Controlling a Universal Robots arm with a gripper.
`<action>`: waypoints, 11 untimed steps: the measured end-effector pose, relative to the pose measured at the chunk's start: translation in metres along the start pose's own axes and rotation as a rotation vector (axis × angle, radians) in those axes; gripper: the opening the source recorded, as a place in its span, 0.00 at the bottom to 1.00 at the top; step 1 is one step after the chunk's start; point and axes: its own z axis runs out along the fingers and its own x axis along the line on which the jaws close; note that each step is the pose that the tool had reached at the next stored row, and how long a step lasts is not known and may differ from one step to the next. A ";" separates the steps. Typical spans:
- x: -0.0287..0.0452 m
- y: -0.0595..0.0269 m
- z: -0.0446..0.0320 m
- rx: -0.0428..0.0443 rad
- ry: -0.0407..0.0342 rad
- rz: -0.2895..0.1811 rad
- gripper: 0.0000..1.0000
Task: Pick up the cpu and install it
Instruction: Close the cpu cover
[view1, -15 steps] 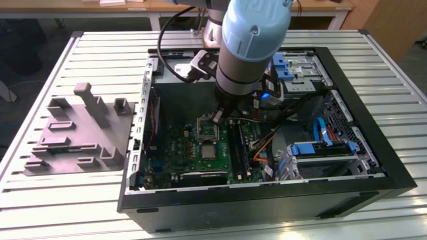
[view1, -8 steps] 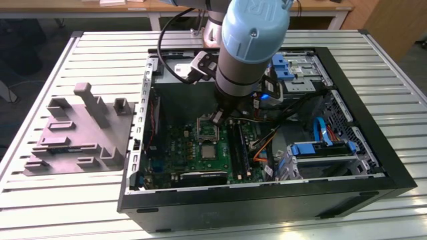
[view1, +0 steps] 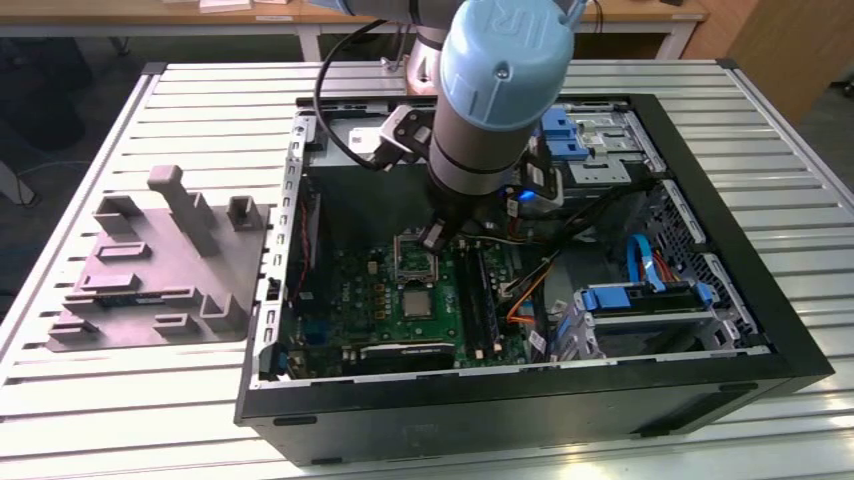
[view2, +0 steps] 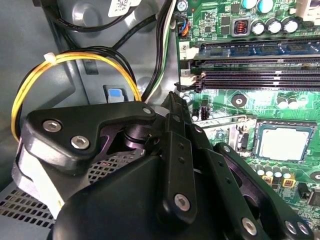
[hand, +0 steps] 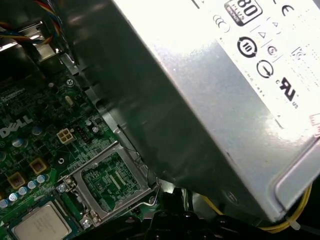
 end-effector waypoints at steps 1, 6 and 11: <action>0.0002 0.0001 0.0006 0.0000 0.0000 0.000 0.11; 0.0010 0.0007 0.0028 0.0019 0.0027 0.000 0.11; 0.0012 0.0010 0.0027 0.0089 0.0143 0.001 0.11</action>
